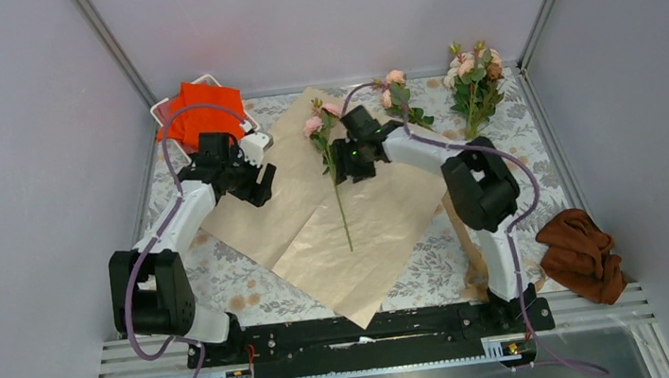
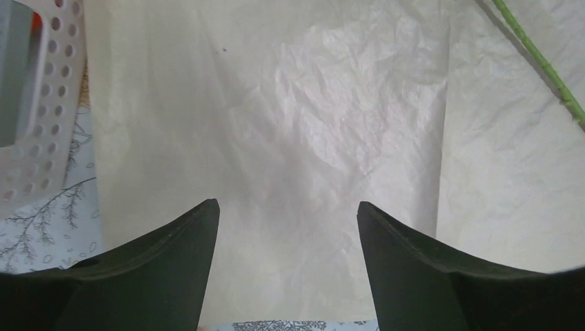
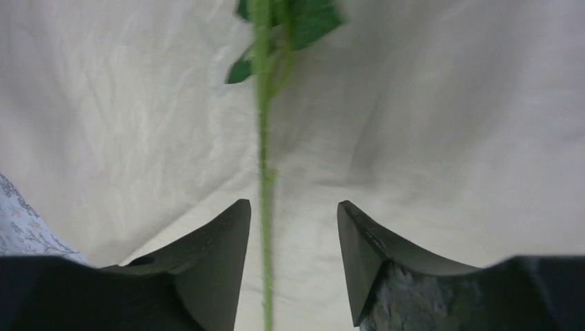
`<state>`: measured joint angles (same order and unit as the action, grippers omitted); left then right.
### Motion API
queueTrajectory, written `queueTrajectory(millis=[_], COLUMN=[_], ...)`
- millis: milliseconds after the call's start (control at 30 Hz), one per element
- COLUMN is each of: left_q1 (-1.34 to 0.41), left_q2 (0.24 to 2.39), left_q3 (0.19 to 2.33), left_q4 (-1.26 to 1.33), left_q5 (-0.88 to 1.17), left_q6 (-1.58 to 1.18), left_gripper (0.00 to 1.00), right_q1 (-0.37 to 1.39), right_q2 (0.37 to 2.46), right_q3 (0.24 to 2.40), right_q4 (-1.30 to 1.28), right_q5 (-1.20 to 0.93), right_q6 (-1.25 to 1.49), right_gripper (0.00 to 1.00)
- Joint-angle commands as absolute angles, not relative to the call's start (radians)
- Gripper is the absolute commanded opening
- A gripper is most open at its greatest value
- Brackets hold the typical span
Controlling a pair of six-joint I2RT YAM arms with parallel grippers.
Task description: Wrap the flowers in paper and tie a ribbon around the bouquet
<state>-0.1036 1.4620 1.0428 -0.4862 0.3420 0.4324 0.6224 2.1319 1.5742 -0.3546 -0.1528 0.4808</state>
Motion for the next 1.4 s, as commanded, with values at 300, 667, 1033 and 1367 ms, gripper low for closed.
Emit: queueTrajectory(millis=[300,667,1033,1367], left_q1=[-0.089,-0.087,-0.041,-0.038], left_q2=[1.433,1.451,1.382,1.411], left_q3=[1.022,1.007,1.046,1.033], left_q4=[-0.523,-0.506,-0.506,-0.511], left_q5=[0.449,0.43,0.357,0.368], left_q6=[0.41,0.404,0.422,0.407], left_gripper=[0.83,0.83,0.85,0.85], right_q1=[-0.123,-0.146,-0.145,-0.144], right_q2=[1.769,2.036,2.281,2.365], right_q3=[1.357,1.681,1.903,1.993], right_q4=[-0.345,-0.353,-0.421,-0.459], right_q5=[-0.136,-0.085,-0.134,-0.138], right_q6=[0.404,0.355,0.276,0.253], right_gripper=[0.48,0.36,0.36,0.33])
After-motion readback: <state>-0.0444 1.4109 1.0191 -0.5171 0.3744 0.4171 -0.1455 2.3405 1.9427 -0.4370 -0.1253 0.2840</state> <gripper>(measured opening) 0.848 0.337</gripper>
